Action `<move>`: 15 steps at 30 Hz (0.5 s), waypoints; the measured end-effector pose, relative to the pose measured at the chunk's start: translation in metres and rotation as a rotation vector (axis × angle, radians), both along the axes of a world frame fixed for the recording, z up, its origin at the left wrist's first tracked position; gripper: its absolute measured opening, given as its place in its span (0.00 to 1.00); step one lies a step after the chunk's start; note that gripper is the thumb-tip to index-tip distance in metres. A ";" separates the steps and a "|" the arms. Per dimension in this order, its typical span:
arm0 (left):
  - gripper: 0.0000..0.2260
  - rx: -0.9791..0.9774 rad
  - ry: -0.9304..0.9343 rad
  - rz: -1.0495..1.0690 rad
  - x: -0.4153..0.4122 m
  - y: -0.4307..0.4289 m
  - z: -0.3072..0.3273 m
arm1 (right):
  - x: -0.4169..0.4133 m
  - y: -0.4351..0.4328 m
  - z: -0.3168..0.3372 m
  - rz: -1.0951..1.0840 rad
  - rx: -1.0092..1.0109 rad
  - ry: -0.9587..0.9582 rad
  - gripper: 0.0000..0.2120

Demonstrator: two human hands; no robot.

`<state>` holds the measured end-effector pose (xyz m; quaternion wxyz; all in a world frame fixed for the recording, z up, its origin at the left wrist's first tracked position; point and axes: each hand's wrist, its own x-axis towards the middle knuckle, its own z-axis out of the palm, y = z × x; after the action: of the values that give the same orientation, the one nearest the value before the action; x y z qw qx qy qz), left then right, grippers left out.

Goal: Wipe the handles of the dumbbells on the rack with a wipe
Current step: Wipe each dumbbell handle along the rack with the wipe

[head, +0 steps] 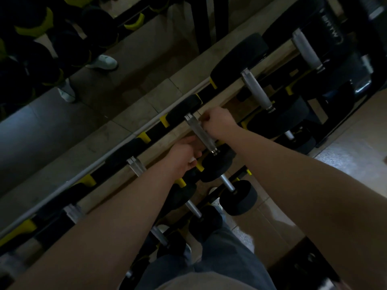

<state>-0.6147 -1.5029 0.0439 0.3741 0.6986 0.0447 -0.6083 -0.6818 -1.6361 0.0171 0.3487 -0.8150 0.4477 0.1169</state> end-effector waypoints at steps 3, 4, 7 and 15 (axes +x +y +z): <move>0.25 -0.019 -0.009 -0.017 0.003 0.003 -0.004 | 0.013 0.002 -0.002 -0.028 -0.031 -0.053 0.14; 0.25 -0.017 -0.011 -0.012 0.004 0.004 -0.004 | 0.008 0.003 -0.005 0.005 -0.048 -0.026 0.14; 0.21 -0.028 -0.014 -0.015 0.006 0.006 -0.004 | -0.019 0.002 -0.009 0.200 -0.048 0.144 0.13; 0.23 -0.029 0.021 -0.037 0.000 0.003 -0.006 | -0.012 -0.010 -0.010 0.049 0.155 0.108 0.09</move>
<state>-0.6142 -1.5000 0.0378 0.3724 0.6875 0.0271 -0.6229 -0.6934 -1.6462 0.0070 0.3830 -0.7888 0.4356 0.2036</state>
